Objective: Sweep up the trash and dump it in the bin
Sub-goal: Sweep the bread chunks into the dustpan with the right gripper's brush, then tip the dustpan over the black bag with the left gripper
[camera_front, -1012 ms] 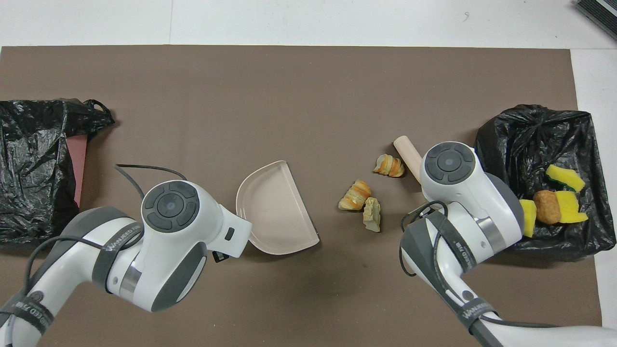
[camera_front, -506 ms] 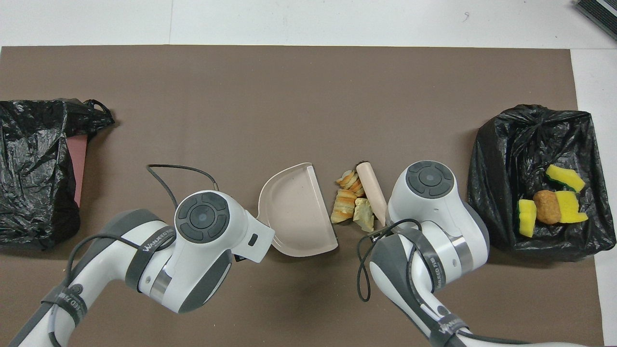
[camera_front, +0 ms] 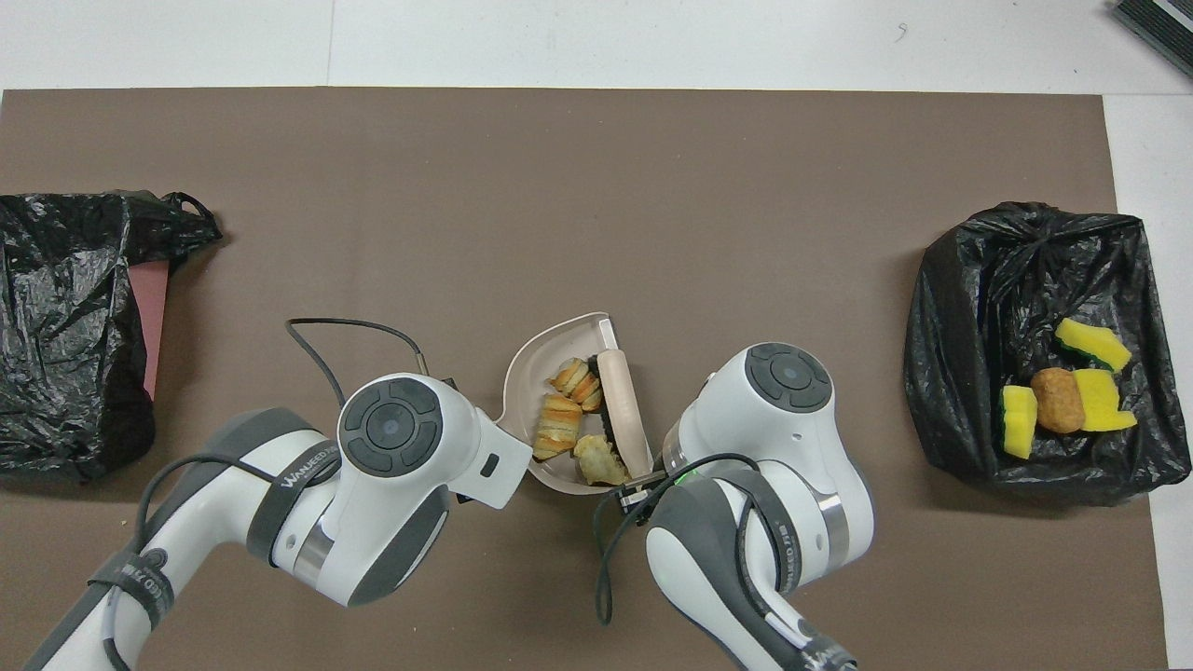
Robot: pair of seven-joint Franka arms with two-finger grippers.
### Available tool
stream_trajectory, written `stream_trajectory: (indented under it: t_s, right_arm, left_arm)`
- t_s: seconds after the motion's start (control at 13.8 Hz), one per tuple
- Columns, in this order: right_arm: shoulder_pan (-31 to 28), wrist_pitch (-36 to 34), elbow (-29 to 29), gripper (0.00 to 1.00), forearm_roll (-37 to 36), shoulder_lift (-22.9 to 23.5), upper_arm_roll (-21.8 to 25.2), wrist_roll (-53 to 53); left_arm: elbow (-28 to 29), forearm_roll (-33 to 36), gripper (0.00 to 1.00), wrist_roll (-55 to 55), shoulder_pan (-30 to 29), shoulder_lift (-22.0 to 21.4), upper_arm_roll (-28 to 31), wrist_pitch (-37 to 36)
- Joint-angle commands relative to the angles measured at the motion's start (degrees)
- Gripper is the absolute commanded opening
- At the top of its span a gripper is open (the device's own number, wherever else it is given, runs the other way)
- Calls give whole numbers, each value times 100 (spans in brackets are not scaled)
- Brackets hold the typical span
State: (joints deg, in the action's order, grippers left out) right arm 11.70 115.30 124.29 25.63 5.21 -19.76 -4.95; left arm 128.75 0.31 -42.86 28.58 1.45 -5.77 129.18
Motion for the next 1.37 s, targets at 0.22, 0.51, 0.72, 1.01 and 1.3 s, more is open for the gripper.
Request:
stream_trajectory:
  t_s: [0.22, 0.51, 0.72, 1.01, 1.3]
  right_arm:
    - [-256, -1032, -45, 0, -830, -1143, 42, -1171]
    - [-247, -1658, 16, 0, -1130, -1689, 16, -1693]
    - [-20, -1607, 218, 0, -1025, -1787, -28, -1764]
    - [1035, -617, 534, 0, -832, -1418, -28, -2843]
    - [1423, -53, 649, 0, -805, -961, -28, -3415]
  left_arm:
    - [-113, -512, 0, -747, -333, 162, 67, 222]
    - [-227, -707, 0, -1646, -1073, 92, 67, -24]
    - [-910, -786, 0, -2232, -1512, 74, 85, -786]
    - [-1790, -874, 0, -2962, -2145, 92, 111, -1789]
    - [-2274, -1120, 0, -4140, -3163, 136, 120, -2300]
